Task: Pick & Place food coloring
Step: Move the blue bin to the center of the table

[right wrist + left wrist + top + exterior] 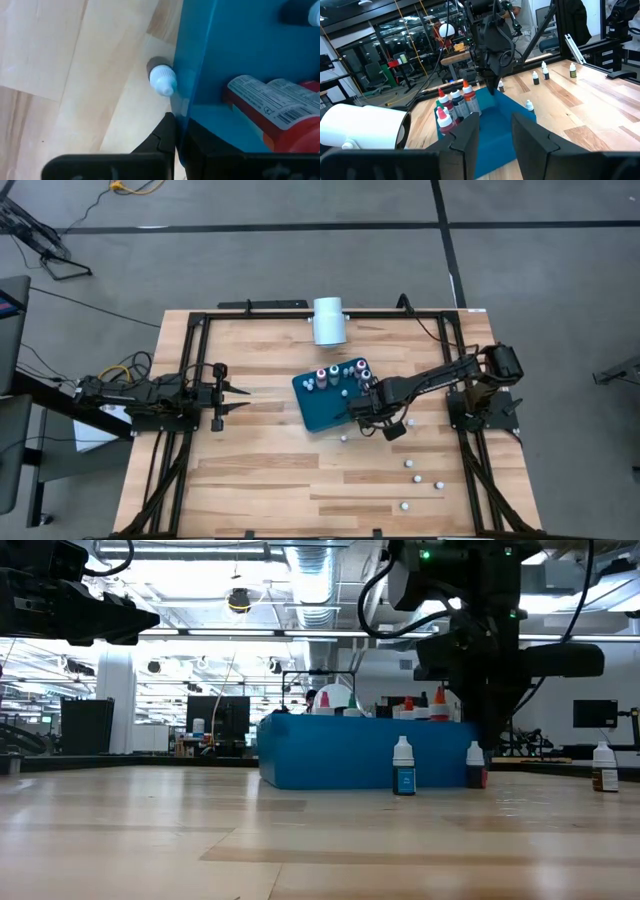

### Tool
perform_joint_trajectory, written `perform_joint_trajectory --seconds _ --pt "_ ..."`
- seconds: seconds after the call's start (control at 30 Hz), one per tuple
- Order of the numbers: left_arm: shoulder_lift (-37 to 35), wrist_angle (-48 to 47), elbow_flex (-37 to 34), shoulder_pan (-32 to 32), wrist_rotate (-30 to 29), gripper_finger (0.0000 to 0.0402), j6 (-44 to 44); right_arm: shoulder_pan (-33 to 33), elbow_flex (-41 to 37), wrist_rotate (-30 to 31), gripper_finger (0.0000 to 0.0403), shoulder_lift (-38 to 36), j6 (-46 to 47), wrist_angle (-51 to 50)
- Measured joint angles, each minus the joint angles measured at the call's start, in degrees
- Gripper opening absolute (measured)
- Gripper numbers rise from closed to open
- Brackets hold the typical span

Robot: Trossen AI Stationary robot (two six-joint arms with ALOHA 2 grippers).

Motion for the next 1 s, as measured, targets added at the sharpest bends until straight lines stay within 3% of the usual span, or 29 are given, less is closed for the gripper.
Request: perform_joint_trajectory --seconds 1.0 --pt "0.0 0.0 0.0 0.0 0.0 0.0105 0.0 6.9 0.2 -13.4 0.0006 -0.2 14.7 -1.9"
